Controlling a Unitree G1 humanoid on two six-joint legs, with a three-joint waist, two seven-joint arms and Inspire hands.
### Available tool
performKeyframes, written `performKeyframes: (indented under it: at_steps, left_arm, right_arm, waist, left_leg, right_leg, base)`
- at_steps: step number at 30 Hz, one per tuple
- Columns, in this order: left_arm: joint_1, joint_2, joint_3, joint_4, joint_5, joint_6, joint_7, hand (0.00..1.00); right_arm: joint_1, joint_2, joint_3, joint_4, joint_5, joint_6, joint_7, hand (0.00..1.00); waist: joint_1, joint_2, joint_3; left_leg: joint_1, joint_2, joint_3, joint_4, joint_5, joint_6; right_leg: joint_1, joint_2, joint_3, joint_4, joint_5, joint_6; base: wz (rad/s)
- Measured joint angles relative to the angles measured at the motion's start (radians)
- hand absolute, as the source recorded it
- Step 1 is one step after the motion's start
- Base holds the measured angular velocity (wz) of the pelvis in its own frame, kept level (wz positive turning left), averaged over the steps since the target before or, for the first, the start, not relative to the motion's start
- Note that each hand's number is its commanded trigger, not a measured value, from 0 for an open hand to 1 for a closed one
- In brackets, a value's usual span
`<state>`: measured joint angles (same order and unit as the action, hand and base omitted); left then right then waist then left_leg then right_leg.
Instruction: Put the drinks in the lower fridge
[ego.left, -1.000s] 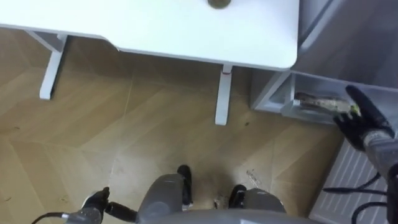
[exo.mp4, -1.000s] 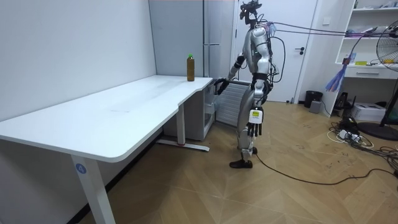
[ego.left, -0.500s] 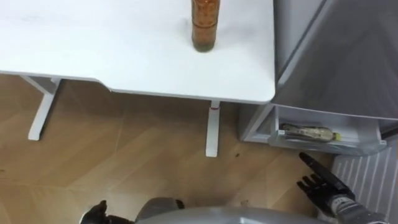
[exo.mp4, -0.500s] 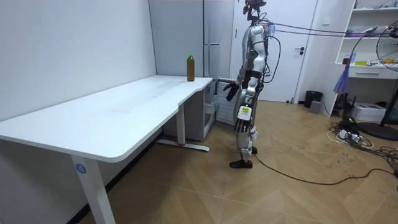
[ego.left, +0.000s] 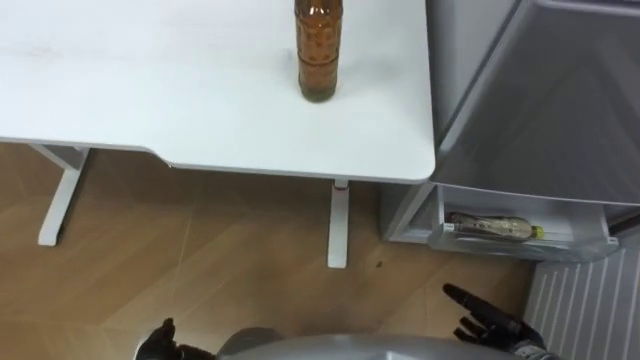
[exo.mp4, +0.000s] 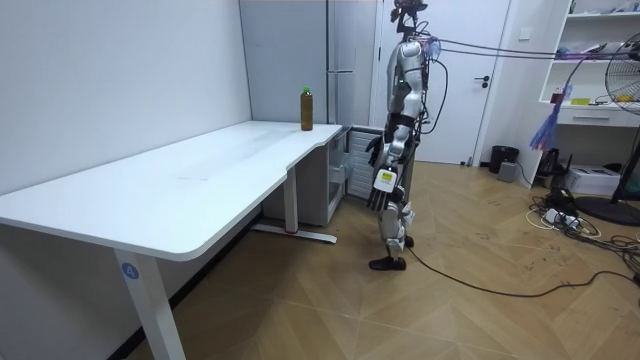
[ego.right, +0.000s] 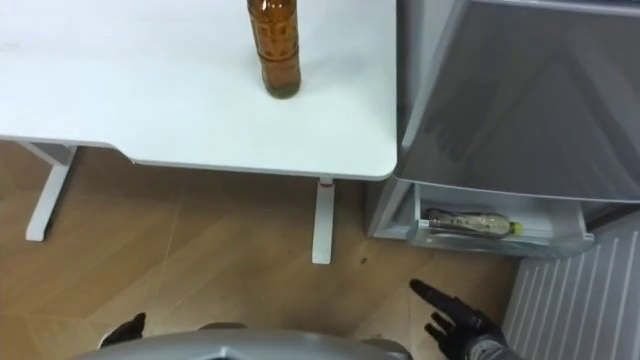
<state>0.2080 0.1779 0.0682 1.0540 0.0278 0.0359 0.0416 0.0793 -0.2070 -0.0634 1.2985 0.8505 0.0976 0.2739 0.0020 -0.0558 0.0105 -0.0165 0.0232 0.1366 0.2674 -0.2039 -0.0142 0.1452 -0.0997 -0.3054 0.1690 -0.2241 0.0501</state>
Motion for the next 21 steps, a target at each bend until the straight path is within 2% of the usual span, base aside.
performKeyframes:
  at_steps: [3, 4, 8, 14, 21]
  left_arm:
    - [0.004, -0.001, 0.012, 0.004, -0.072, 0.000, 0.008, 0.00]
    - [0.005, -0.001, 0.014, 0.004, -0.078, 0.000, 0.009, 0.00]
    - [0.006, -0.006, 0.038, 0.007, -0.095, 0.000, 0.016, 0.00]
    - [0.005, -0.012, 0.056, 0.026, -0.143, 0.003, 0.024, 0.00]
    - [-0.017, -0.017, 0.049, 0.025, -0.276, 0.003, 0.096, 0.00]
  right_arm:
    - [0.017, 0.012, 0.000, 0.000, -0.029, 0.005, -0.001, 0.00]
    - [0.021, 0.013, -0.001, 0.000, -0.037, 0.005, -0.001, 0.00]
    - [0.022, 0.013, -0.002, 0.017, -0.141, 0.010, 0.001, 0.00]
    - [0.048, 0.022, -0.002, 0.021, -0.323, 0.014, -0.017, 0.00]
    - [0.035, 0.019, 0.003, 0.016, -0.408, 0.004, -0.080, 0.00]
  waist:
    - [0.000, -0.005, -0.0016]
    - [0.000, 0.000, -0.0001]
    - [0.000, -0.002, -0.0062]
    - [0.002, 0.003, -0.0073]
    - [0.001, 0.023, -0.0071]
  left_leg:
    - [0.011, 0.001, 0.000, 0.000, 0.000, 0.000]
    - [0.012, 0.001, 0.000, 0.000, -0.001, 0.000]
    - [0.013, 0.002, -0.003, 0.001, -0.002, 0.001]
    - [0.020, 0.003, -0.001, -0.001, -0.002, 0.001]
    - [0.037, 0.006, 0.020, -0.008, -0.004, 0.002]
  right_leg:
    - [0.009, 0.000, 0.004, 0.001, 0.000, 0.000]
    - [0.011, 0.001, 0.004, 0.001, 0.000, 0.000]
    - [0.013, 0.002, 0.010, 0.003, 0.001, 0.000]
    - [0.014, 0.003, 0.020, 0.003, 0.004, 0.000]
    - [0.016, 0.006, 0.044, 0.002, 0.010, -0.001]
  base:
    - [-0.03]
    - [0.00]
    - [0.00]
    - [-0.04]
    - [-0.10]
